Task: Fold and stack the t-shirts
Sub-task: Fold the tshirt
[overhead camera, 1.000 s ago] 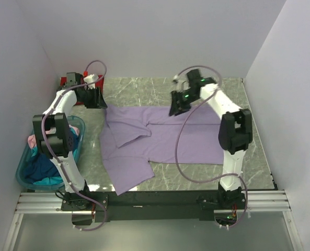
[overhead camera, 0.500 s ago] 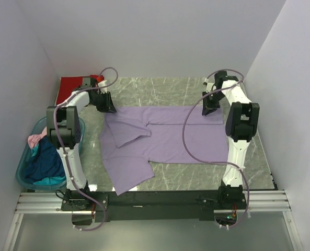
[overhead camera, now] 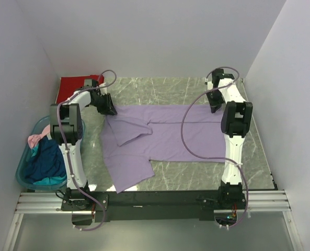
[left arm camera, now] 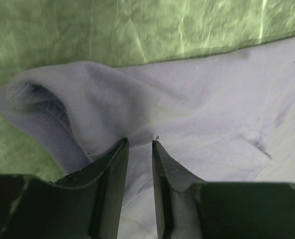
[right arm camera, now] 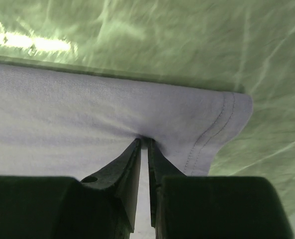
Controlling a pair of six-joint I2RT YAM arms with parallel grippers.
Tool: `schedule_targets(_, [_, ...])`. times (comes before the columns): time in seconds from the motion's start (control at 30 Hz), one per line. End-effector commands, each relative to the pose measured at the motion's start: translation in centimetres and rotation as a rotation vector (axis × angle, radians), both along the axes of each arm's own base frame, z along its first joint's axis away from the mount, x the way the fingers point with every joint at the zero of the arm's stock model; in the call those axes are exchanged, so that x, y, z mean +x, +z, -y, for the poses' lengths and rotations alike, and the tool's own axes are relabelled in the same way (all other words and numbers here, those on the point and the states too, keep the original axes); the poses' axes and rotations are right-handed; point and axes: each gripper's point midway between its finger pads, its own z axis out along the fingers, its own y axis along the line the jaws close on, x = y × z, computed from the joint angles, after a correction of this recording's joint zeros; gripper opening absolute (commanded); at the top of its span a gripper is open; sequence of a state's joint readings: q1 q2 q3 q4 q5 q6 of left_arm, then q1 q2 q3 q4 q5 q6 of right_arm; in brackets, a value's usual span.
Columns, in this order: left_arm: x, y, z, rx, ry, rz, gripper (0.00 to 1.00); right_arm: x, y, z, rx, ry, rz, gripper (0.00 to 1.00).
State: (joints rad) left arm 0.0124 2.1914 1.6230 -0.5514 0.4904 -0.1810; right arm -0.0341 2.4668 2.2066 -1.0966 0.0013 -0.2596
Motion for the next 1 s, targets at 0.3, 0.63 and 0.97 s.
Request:
schedule_targets(0.3, [3.2,-2.8,-1.0,0.048,0.053,-0.032,0.38,6.4,2.2,3.9,-0.221,0.018,0.207,0.20])
schedule_targets(0.63, [3.1,14.4,0.5,0.033,-0.232,0.390,0.73,3.5,19.4,0.7,-0.097,0.164,0.516,0.86])
schedule_targets(0.97, [-10.2,20.3,-0.4,0.060,-0.534,0.562,0.91,-14.2,18.2,-3.0,0.060,0.475,0.285,0.88])
